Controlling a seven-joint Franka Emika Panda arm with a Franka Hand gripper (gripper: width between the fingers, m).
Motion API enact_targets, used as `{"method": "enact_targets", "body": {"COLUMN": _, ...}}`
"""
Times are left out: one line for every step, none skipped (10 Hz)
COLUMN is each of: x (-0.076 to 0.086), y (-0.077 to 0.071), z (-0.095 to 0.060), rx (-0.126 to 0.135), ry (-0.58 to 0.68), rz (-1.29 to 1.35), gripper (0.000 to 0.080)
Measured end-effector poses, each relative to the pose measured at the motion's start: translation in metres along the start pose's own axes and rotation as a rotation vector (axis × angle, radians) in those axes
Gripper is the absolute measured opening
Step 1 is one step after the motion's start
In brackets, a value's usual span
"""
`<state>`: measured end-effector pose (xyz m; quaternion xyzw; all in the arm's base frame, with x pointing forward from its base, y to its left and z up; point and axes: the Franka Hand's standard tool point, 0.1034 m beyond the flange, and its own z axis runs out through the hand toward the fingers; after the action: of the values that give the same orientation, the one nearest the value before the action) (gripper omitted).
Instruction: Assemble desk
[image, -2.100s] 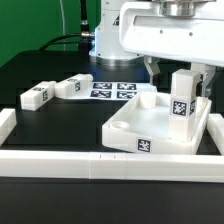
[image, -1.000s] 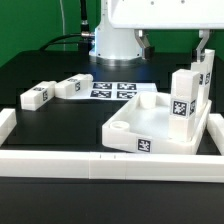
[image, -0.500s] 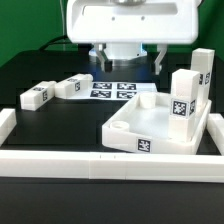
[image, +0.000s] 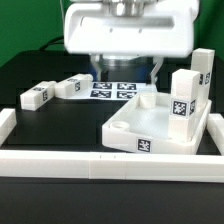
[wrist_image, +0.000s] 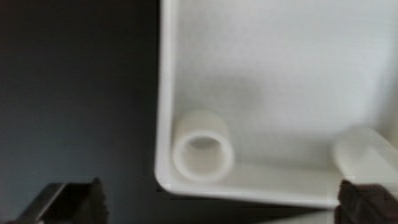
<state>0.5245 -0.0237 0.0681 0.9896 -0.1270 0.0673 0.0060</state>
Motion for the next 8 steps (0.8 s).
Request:
{"method": "enact_targets", "body": {"x": -0.002, "y": 0.003, "z": 0.005, "rx": -0.006, "ry": -0.002, "rz": 0.000, "gripper": 0.0649}}
{"method": "enact_targets", "body": {"x": -0.003, "y": 0.005, "z": 0.010, "rx": -0.011, "ry": 0.002, "rz": 0.002, "gripper": 0.0649}}
{"method": "enact_targets", "body": {"x": -0.005, "y": 0.007, "z": 0.016, "rx": -0.018, "ry": 0.006, "rz": 0.005, "gripper": 0.0649}}
{"method": "enact_targets", "body": {"x": -0.007, "y": 0.008, "z": 0.023, "rx": -0.025, "ry": 0.005, "rz": 0.002, "gripper": 0.0649}}
{"method": "enact_targets", "body": {"x": -0.010, "y": 0.011, "z": 0.031, "rx": -0.035, "ry": 0.005, "rz": 0.000, "gripper": 0.0649}}
{"method": "enact_targets", "body": {"x": -0.011, "y": 0.012, "z": 0.035, "rx": -0.039, "ry": 0.004, "rz": -0.001, "gripper": 0.0649}}
{"method": "enact_targets", "body": {"x": -0.011, "y": 0.012, "z": 0.034, "rx": -0.038, "ry": 0.004, "rz": -0.001, "gripper": 0.0649}}
{"method": "enact_targets", "body": {"x": -0.011, "y": 0.012, "z": 0.034, "rx": -0.038, "ry": 0.004, "rz": -0.001, "gripper": 0.0649}}
